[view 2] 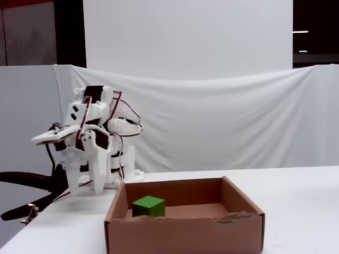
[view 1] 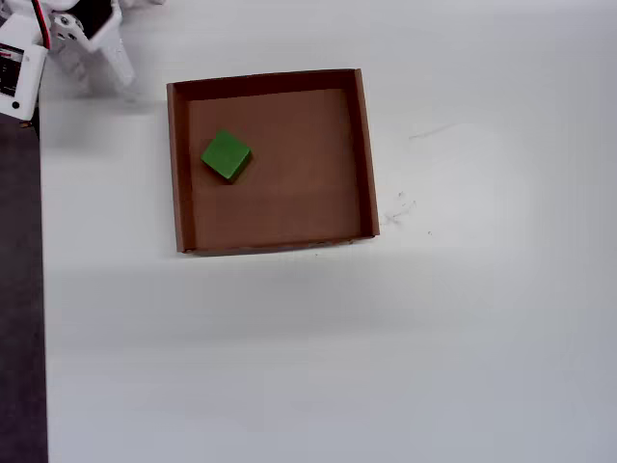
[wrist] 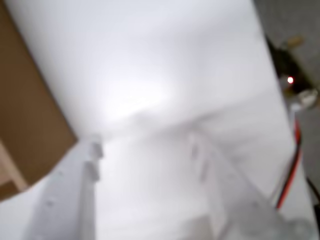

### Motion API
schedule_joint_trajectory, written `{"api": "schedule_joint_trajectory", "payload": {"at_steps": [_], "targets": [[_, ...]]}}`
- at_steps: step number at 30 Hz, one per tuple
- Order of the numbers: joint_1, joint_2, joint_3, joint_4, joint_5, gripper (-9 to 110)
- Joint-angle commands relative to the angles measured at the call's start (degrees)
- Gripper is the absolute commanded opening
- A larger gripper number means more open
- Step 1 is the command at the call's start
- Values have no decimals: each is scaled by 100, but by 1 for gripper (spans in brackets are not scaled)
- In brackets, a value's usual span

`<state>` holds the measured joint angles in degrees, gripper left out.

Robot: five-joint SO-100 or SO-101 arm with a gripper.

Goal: Grasp a green cube and put it in a box.

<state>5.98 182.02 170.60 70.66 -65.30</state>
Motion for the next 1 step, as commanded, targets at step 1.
{"api": "schedule_joint_trajectory", "payload": {"at_steps": [1], "targets": [[9,44,-26,62,26,24]]}}
